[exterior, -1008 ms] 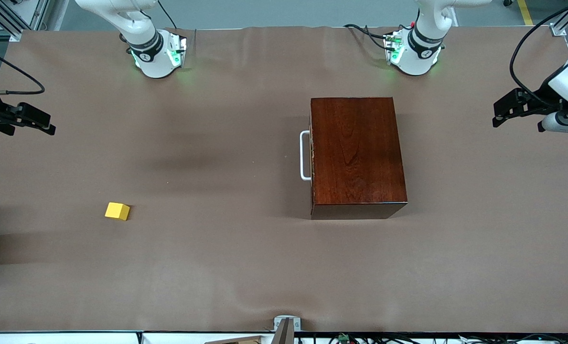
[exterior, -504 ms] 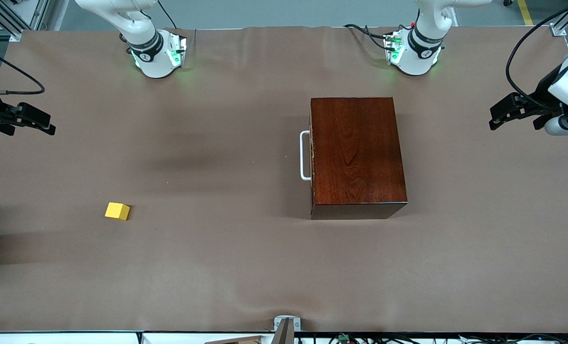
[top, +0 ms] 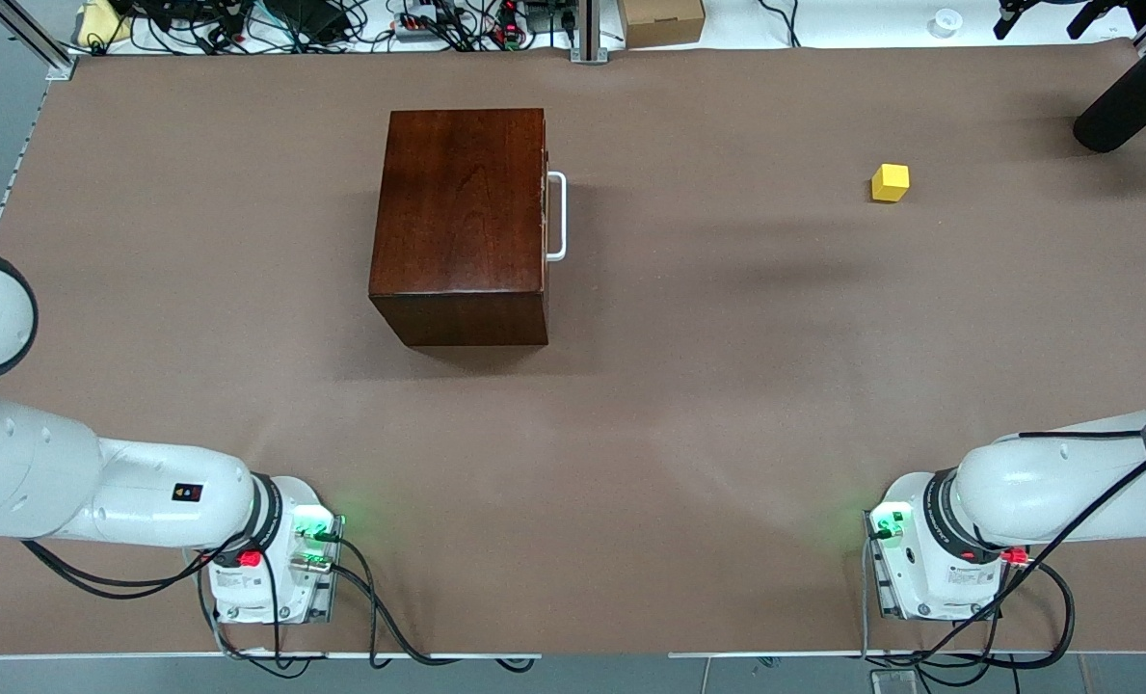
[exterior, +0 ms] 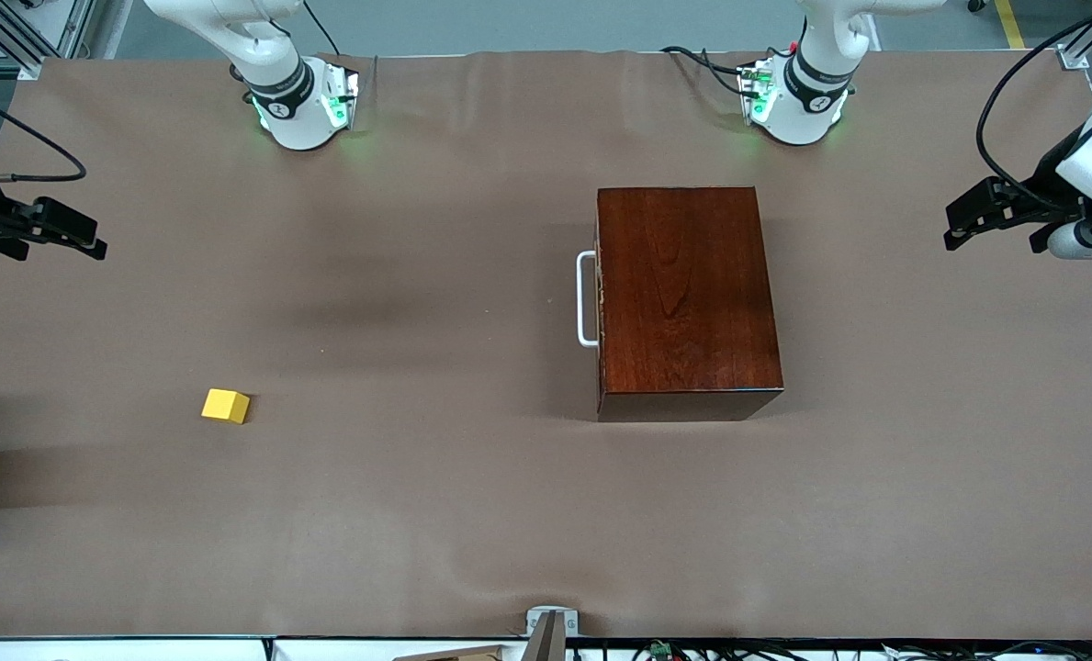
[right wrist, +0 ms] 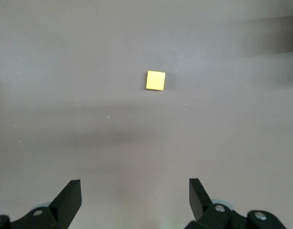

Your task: Open drawer, take yellow block, close drawer

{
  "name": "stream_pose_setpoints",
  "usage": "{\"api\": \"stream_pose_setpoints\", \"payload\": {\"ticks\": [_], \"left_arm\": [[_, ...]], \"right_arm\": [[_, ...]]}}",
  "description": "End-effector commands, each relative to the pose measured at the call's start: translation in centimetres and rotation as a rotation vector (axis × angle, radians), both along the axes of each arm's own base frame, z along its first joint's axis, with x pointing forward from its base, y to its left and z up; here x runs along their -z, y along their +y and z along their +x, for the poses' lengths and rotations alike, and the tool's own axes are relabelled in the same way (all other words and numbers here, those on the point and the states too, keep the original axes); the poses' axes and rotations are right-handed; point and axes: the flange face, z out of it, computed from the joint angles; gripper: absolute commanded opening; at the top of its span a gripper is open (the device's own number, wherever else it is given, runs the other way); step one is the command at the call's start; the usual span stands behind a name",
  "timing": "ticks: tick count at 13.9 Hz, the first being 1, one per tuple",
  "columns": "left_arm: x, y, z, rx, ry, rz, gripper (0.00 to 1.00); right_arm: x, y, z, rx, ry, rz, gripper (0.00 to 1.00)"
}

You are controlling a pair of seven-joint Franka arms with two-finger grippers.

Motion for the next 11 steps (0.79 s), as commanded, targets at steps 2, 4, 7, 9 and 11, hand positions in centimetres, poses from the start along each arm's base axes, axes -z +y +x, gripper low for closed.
{"api": "stream_pose_setpoints", "payload": {"ticks": [2,4,7,9,11], "left_arm": [[0.21,0.36,-0.32,0.014,-0.006,-0.007,1.00],[0.56,0.43,-0.15,0.011,0.002,-0.006,1.00],[0.58,0.34,-0.11,0.012,0.002,-0.006,1.00],[0.50,0.42,-0.10,0.011,0.000,-0.006,1.00],[0.42,0.66,-0.06,0.006,-0.003,-0.008,1.00]], "right_arm": [[-0.38,-0.33,0.17,0.016,-0.004,-0.002,1.00],[-0.38,-0.33,0.17,0.016,-0.004,-0.002,1.00],[-0.38,-0.33,0.17,0.016,-0.004,-0.002,1.00],[-0.38,-0.33,0.17,0.016,-0.004,-0.002,1.00],[-0.38,-0.33,0.17,0.016,-0.004,-0.002,1.00]]}}
